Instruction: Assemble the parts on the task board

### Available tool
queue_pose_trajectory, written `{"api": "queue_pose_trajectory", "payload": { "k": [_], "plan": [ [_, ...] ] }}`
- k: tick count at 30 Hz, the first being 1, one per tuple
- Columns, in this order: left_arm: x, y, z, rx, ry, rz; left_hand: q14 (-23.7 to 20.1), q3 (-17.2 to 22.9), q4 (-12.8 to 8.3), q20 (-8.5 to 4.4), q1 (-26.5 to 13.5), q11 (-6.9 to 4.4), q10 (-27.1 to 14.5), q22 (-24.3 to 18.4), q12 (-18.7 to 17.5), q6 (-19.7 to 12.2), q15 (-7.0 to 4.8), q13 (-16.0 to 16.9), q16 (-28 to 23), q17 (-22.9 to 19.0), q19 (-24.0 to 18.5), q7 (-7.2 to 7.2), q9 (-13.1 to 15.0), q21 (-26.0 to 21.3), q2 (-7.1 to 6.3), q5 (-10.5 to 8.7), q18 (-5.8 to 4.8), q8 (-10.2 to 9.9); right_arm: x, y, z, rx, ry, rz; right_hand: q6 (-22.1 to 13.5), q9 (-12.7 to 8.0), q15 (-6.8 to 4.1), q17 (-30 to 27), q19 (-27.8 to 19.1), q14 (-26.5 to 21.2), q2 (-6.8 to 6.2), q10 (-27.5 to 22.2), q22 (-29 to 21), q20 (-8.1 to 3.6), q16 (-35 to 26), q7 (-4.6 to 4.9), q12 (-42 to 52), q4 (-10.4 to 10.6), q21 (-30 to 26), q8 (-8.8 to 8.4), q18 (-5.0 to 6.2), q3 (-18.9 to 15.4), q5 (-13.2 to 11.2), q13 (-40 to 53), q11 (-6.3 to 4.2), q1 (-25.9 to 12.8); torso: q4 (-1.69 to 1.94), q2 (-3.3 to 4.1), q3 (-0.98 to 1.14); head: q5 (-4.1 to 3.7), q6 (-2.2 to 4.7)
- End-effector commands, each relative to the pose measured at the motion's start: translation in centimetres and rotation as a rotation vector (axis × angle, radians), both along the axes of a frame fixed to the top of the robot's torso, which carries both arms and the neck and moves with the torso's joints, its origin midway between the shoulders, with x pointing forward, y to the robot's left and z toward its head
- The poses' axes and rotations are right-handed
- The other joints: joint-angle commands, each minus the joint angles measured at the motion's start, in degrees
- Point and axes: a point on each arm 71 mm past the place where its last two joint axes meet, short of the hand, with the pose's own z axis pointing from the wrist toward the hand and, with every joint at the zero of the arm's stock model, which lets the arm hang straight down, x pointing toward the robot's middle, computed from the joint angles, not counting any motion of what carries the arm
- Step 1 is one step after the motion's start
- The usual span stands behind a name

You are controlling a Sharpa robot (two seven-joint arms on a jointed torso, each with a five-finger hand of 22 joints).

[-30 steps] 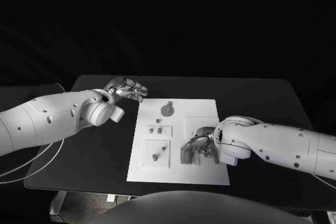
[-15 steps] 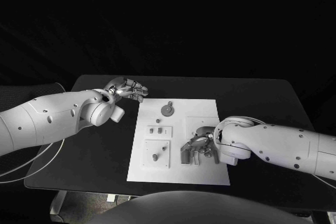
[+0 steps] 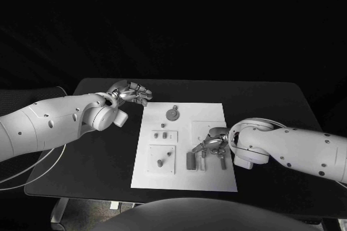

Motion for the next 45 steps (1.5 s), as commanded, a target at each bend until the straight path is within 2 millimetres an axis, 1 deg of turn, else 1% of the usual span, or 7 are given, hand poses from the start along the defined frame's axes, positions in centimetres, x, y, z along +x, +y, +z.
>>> {"api": "queue_pose_trajectory", "payload": {
  "k": [1, 8, 13, 18, 24, 34, 45],
  "plan": [
    [0.1, -0.1, 0.1, -0.009, -0.003, -0.009, 0.3, -0.1, 0.4, 0.11, -0.5, 0.19, 0.2, 0.1, -0.1, -0.3, 0.30, -0.1, -0.4, 0.1, -0.1, -0.16, -0.1, -0.3, -0.07, 0.32, 0.61, 0.4, 0.6, -0.4, 1.2, 0.022, -0.061, 0.024, -0.1, 0.1, -0.29, 0.0, 0.1, 0.2, -0.22, -0.3, 1.0, -0.28, -0.1, -0.08, 0.2, 0.1, 0.1, 0.09, 0.89, 0.4, 0.2, -0.1, -0.10, 0.5, -0.09, -0.02, 0.04, -0.12, 0.32],
    [0.1, -0.2, 0.1, -0.009, 0.000, -0.010, 0.3, -0.2, 0.4, 0.11, -0.6, 0.18, 0.2, 0.1, -0.1, -0.3, 0.30, -0.1, -0.4, 0.2, -0.1, -0.17, -0.1, -0.3, -0.09, 0.31, 0.61, 0.4, 0.9, -2.9, 2.2, 0.005, -0.066, 0.010, 0.3, 0.4, -0.32, -0.1, 0.3, 0.5, 1.72, 0.0, 1.0, -0.27, -0.1, -0.17, 0.4, -1.4, 0.3, 0.40, 0.89, -0.4, 1.3, -0.3, -0.20, 1.9, -0.04, 0.01, 0.02, -0.47, 1.04],
    [0.0, -0.2, 0.1, -0.009, 0.003, -0.012, 0.3, -0.2, 0.4, 0.11, -0.6, 0.18, 0.2, 0.1, -0.1, -0.3, 0.30, -0.1, -0.5, 0.2, -0.1, -0.17, -0.1, -0.3, -0.10, 0.31, 0.61, 0.4, 0.9, -5.4, 2.1, -0.033, -0.066, -0.010, 0.7, 0.6, -0.36, -0.3, 0.5, 0.9, 4.36, 0.4, 0.9, -0.24, -0.2, -0.29, 0.4, -5.0, 0.4, 0.61, 0.89, -1.7, 2.0, -0.6, -0.28, 4.0, -0.05, 0.06, 0.07, -0.62, 0.90],
    [0.0, -0.3, 0.1, -0.011, 0.000, -0.014, 0.3, -0.2, 0.4, 0.12, -0.6, 0.17, 0.2, 0.1, -0.1, -0.3, 0.30, -0.1, -0.5, 0.2, -0.1, -0.18, -0.1, -0.3, -0.15, 0.31, 0.61, 0.4, 1.0, -8.2, 2.0, -0.093, -0.066, -0.035, 1.3, 0.8, -0.41, -0.3, 0.5, 1.0, 5.57, 0.7, 0.9, -0.14, -0.3, -0.49, 0.4, -6.7, 0.4, 0.95, 0.89, -2.2, 2.0, -0.8, -0.45, 5.2, 0.00, 0.06, 0.03, -0.87, 0.65],
    [0.0, -0.4, 0.1, -0.016, -0.005, -0.023, 0.3, -0.4, 0.5, 0.14, -0.9, 0.14, 0.3, 0.2, -0.1, -0.3, 0.32, -0.1, -0.7, 0.4, -0.1, -0.20, -0.1, -0.4, -0.50, 0.30, 0.61, 0.4, 0.5, -8.6, 1.8, -0.156, -0.069, 0.023, 2.4, 1.1, -0.48, 1.1, 0.8, 2.1, 6.46, 1.3, 0.9, -0.07, 0.0, -0.86, 0.6, -7.8, 0.4, 1.52, 0.89, -2.9, 2.1, -0.9, -0.79, 5.4, -0.17, 0.08, 0.07, -0.96, 0.62],
    [0.0, -0.5, 0.1, -0.018, 0.002, -0.030, 0.2, -0.5, 0.7, 0.17, -1.0, 0.17, 0.2, 0.2, -0.1, -0.4, 0.37, -0.1, -0.9, 0.6, -0.2, -0.17, -0.1, -0.5, -0.59, 0.36, 0.59, 0.4, 0.0, -8.2, 0.3, -0.224, -0.060, 0.073, 4.0, 1.6, -0.47, 3.2, 1.6, 4.0, 6.67, 2.9, 0.8, -0.41, 0.3, -1.60, 1.2, -7.2, 0.5, 2.23, 0.89, -3.5, 2.1, -0.9, -1.52, 4.2, 0.03, 0.04, -0.01, -1.26, 0.46],
    [0.0, -0.5, 0.1, -0.018, 0.002, -0.031, 0.1, -0.6, 0.8, 0.20, -1.2, 0.19, 0.2, 0.3, -0.1, -0.4, 0.41, -0.1, -1.1, 0.8, -0.3, -0.15, -0.2, -0.5, -0.55, 0.36, 0.58, 0.4, -0.6, -6.9, -1.0, -0.233, -0.030, 0.074, 4.1, 1.5, -0.28, 3.4, 1.8, 4.4, 5.49, 3.4, 0.8, -0.65, 0.3, -1.72, 0.9, -5.8, 0.4, 2.07, 0.89, -3.3, 2.2, -1.2, -1.65, 2.9, 0.06, 0.02, -0.09, -1.20, 0.07]
  ]
}}
